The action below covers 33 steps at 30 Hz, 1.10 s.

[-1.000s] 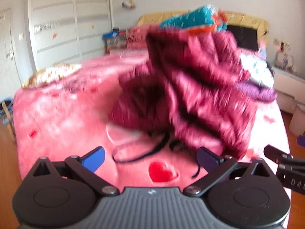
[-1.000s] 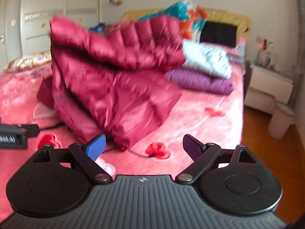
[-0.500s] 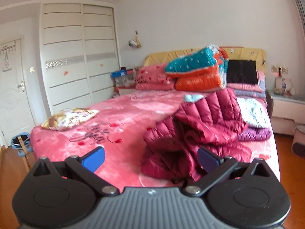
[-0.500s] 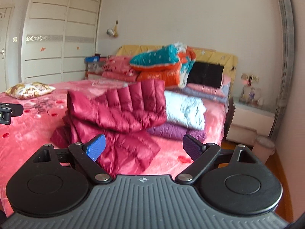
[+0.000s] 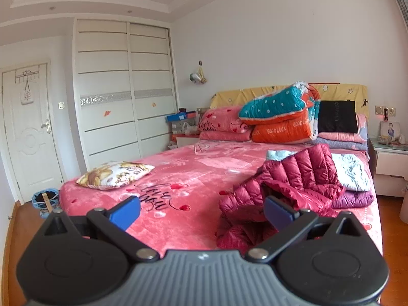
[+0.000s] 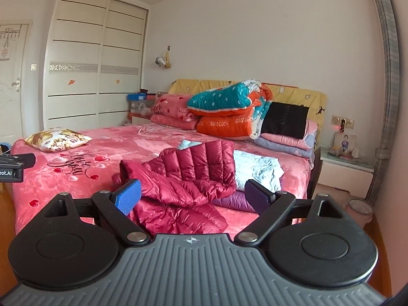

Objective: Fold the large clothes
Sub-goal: 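Move both open tools toward the red puffer jacket on the bed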

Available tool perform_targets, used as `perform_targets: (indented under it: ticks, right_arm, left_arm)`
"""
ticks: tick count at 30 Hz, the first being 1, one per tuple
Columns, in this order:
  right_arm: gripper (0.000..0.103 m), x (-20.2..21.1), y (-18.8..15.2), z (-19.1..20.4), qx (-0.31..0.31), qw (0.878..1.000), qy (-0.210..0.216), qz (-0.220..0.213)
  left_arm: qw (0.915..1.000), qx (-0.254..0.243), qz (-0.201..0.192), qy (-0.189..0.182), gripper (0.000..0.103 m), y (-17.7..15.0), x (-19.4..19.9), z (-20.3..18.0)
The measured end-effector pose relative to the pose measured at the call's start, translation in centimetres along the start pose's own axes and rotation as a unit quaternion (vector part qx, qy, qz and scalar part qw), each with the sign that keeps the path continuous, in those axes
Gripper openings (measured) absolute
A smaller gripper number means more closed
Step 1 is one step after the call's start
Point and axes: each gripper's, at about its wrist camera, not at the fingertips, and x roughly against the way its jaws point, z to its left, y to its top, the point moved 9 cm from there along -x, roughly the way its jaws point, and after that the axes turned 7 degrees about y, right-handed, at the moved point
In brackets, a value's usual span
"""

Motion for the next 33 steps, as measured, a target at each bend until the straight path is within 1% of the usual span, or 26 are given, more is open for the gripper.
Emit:
perform_targets:
  ticks: [1,3,8,10,21,28,33]
  right_arm:
    - [0.103,-0.1,-0.3,0.0,0.001,1.000,0.000,-0.002]
    - [0.103,-0.2,0.4,0.2,-0.001,1.000,0.003,-0.006]
    - [0.103,-0.4,0.9,0.5,-0.009,1.000,0.014,-0.019]
    - [0.103,-1.0,0.8,0.3,-0.013,1.000,0.016,-0.020]
    - [0.103,-0.4,0.3,-0.1,-0.017,0.999,0.023,-0.022]
    - [0.103,-0.2,-1.1,-0.3,-0.011,0.999,0.027,-0.015]
    - [0.103,-0.7,-2.0,-0.7,-0.008,1.000,0.024,-0.009]
  left_arm:
    - [1.0000,0.000,-0.003,0.002,0.102,0.1,0.1,0.2]
    - [0.9999,0.002,-0.009,0.007,0.102,0.3,0.4,0.4]
    - [0.9998,0.003,-0.014,0.010,0.102,0.4,0.7,0.8]
    - [0.9999,0.001,-0.012,0.010,0.102,0.2,0.7,0.8]
    - [1.0000,-0.007,-0.002,0.001,0.102,-0.4,0.7,0.1]
    - [0.9998,-0.016,0.009,-0.011,0.102,-1.0,0.2,-1.0]
    - [0.9992,-0.026,0.024,-0.020,0.102,-1.9,-0.6,-2.3]
